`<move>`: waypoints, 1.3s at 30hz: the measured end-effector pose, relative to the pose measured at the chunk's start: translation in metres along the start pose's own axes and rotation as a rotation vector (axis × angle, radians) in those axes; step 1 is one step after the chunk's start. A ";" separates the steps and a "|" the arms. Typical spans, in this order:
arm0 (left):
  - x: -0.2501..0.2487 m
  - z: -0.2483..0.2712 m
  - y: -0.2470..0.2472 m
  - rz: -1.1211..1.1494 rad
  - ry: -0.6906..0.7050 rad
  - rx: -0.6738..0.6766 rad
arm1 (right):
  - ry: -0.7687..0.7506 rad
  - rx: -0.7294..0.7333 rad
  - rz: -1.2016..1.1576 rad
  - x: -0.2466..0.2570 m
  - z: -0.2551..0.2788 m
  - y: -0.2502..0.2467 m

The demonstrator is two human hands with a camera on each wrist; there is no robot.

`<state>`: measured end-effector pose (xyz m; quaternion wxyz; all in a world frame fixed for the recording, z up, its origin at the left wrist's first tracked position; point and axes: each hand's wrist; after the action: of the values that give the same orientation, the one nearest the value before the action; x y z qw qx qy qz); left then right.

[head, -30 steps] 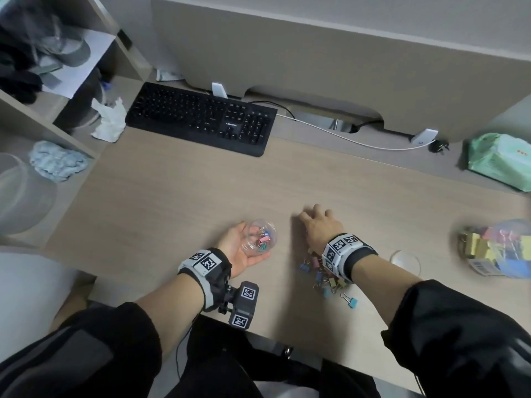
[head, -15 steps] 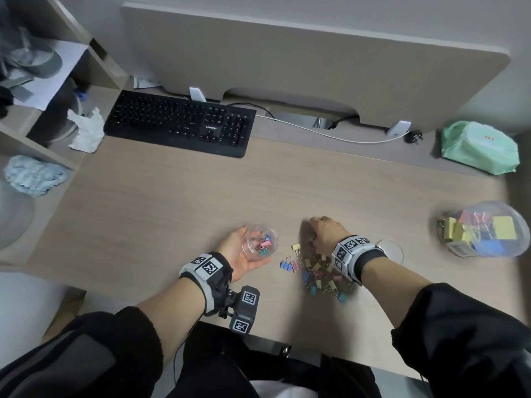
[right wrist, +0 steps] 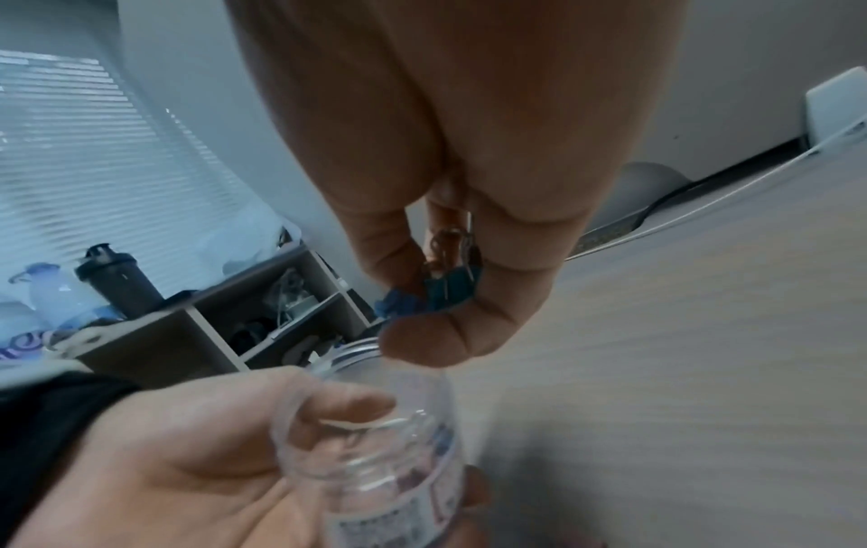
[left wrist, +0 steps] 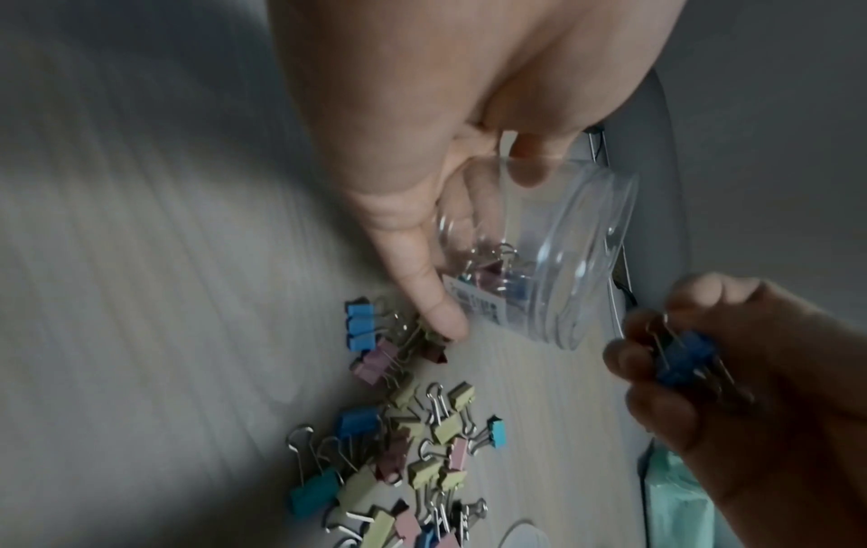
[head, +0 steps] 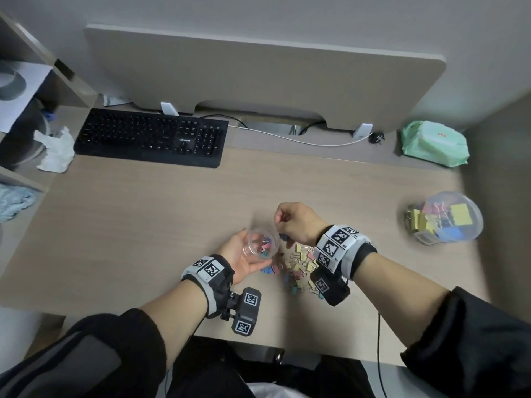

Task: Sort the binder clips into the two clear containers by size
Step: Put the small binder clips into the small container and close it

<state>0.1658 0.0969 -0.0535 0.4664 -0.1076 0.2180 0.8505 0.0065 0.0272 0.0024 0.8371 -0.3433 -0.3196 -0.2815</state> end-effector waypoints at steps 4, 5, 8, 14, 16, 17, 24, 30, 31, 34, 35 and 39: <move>0.003 0.002 0.006 0.011 0.006 0.032 | -0.033 0.017 0.042 0.010 0.009 0.004; 0.003 0.002 0.006 0.019 0.012 0.034 | -0.050 0.009 0.072 0.012 0.010 0.004; 0.001 0.001 0.004 0.020 0.022 0.055 | -0.080 -0.002 0.114 0.017 0.015 0.002; -0.001 0.002 0.000 0.018 0.012 0.068 | -0.087 -0.056 -0.013 0.018 0.016 -0.001; -0.003 0.002 -0.005 0.027 0.013 0.051 | -0.049 -0.125 -0.016 0.010 0.014 -0.006; -0.003 0.002 -0.008 0.030 0.013 0.041 | -0.020 -0.158 0.017 0.002 0.011 -0.008; -0.006 0.005 -0.033 0.046 0.013 -0.024 | 0.387 -0.001 0.584 -0.067 0.007 -0.005; -0.002 0.007 -0.042 0.059 0.016 -0.035 | 0.156 0.112 0.925 -0.080 0.012 0.049; -0.002 0.007 -0.042 0.060 0.014 -0.038 | 0.127 0.116 0.989 -0.082 0.011 0.057; -0.003 0.007 -0.042 0.058 0.009 -0.039 | 0.064 0.061 1.053 -0.084 0.008 0.068; -0.003 0.007 -0.043 0.058 0.011 -0.041 | 0.033 0.040 1.024 -0.083 0.006 0.069; -0.003 0.005 -0.045 0.062 0.011 -0.056 | -0.074 0.046 0.992 -0.075 -0.004 0.071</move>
<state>0.2054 0.1182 -0.0600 0.4355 -0.1184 0.1998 0.8697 0.0087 0.0859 -0.0825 0.8657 -0.4451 -0.1535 0.1700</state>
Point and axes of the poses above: each hand's wrist, its own z-axis away from the middle knuckle, its own y-axis out of the palm, x = y × z, and after that the axes turned 3 degrees about y, right-handed
